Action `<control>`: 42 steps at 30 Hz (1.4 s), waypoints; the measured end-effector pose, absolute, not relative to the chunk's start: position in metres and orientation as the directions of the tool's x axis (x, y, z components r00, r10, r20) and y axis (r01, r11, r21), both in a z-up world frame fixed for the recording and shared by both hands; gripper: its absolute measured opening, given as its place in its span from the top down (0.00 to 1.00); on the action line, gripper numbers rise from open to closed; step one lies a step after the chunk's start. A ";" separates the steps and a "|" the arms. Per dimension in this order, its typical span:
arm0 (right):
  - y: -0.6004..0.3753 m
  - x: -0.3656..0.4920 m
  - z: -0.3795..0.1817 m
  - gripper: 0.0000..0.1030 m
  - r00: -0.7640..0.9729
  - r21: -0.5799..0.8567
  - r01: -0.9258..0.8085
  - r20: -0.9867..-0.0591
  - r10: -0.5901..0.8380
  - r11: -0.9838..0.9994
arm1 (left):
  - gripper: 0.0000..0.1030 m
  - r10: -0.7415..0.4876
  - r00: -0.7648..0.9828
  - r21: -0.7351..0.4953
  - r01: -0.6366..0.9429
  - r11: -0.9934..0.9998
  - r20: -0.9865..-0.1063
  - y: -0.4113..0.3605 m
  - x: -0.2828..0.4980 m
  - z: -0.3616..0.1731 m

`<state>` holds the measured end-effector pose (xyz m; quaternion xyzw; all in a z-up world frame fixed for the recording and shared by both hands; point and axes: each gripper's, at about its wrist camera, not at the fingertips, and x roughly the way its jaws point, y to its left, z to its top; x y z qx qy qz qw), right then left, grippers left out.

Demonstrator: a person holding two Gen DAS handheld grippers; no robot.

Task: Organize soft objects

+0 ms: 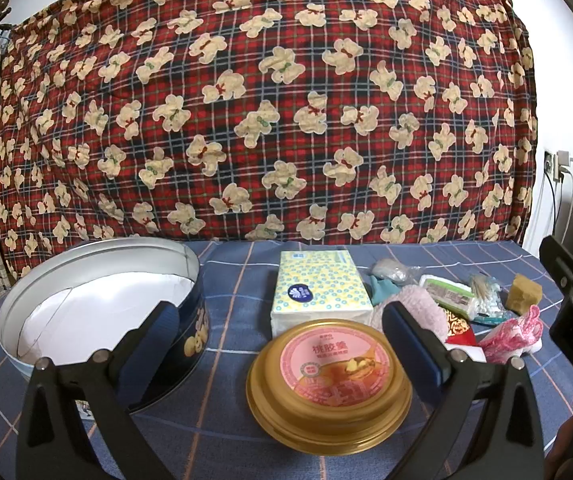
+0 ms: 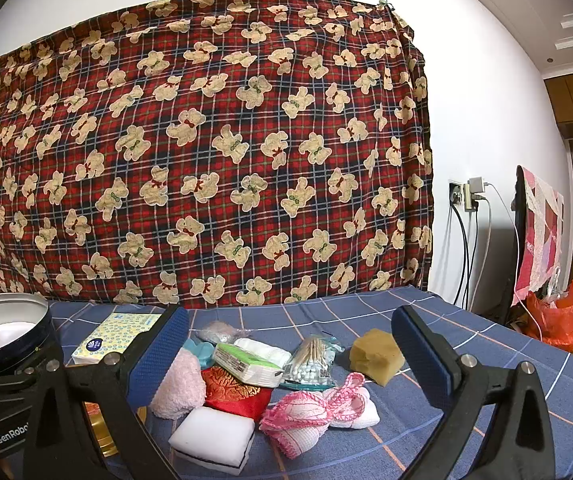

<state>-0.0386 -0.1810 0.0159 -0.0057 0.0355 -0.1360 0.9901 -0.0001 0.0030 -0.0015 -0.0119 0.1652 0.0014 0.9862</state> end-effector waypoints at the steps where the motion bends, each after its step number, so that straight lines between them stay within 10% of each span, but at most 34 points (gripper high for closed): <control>1: -0.181 -0.039 0.016 0.00 0.960 -0.021 0.269 -0.069 -0.270 0.963 | 0.00 -0.001 0.945 -0.023 -0.007 1.000 -0.326 0.003 0.000 -0.002; 42: -0.200 -0.032 0.010 0.00 0.943 0.035 0.318 -0.119 -0.312 0.947 | 0.00 -0.028 0.942 -0.021 0.022 1.000 -0.333 0.004 0.000 -0.008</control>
